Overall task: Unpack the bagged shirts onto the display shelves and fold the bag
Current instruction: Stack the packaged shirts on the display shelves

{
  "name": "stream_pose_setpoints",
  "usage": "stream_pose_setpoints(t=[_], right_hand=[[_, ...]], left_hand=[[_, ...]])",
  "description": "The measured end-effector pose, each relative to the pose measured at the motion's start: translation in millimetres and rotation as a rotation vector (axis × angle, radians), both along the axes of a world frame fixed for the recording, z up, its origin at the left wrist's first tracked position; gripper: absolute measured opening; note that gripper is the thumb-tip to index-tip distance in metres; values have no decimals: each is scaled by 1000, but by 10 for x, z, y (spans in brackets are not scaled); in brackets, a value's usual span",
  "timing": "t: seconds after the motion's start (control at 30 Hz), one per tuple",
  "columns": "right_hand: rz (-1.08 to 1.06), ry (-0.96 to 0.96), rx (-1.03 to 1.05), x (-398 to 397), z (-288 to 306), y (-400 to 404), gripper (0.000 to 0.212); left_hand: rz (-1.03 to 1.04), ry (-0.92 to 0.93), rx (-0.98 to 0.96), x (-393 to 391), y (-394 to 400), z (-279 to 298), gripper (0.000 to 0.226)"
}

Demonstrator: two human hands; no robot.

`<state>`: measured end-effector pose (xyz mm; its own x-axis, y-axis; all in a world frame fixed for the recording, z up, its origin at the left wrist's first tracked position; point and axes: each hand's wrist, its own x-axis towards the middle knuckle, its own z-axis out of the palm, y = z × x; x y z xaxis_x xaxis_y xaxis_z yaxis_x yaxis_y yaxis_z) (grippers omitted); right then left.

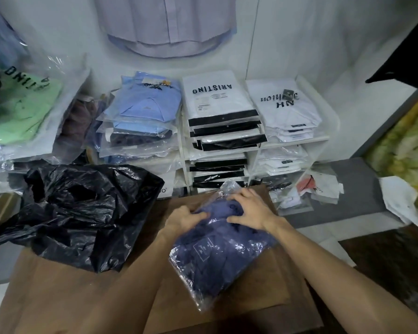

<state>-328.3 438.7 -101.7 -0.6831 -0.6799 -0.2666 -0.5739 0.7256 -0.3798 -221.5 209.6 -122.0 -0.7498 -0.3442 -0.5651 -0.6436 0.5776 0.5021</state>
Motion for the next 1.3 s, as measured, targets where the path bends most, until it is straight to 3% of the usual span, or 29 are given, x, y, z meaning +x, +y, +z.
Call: stream_pose_setpoints(t=[0.1,0.23,0.33,0.4,0.5,0.63,0.73,0.83,0.93,1.07,1.2,1.3], right_hand=[[-78,16,126,-12,25,321,94],[-224,-228,240,39,32,643,121],[-402,-258,314,90,-28,658,131],[-538,-282,318,134,-54,578,125],[-528,-295,214,155,-79,408,93],[-475,-347,-145,122,-203,249,83],[-614,-475,-323,165,-388,215,76],[-715,-465,-198,162,-649,153,45],[-726,-520,-95,171,-801,45,65],[-811,-634,-261,228,-588,-90,47],[-950,-905,-445,145,-629,-87,52],[-862,-1127,-449,147,-506,-78,47]], left_hand=[[24,-5,62,-63,77,9,75],[-66,-92,64,-29,212,3,36],[-26,-87,81,-28,231,-62,37],[22,-78,139,-8,203,-64,35],[87,-197,317,88,139,-51,28],[170,-477,473,323,-14,-39,25],[326,-336,572,415,-119,-104,44],[393,-217,628,434,-57,-97,66],[472,-83,663,407,121,-124,74],[584,163,697,484,318,-136,84],[646,240,684,538,426,-75,82],[668,310,696,561,442,-81,78]])
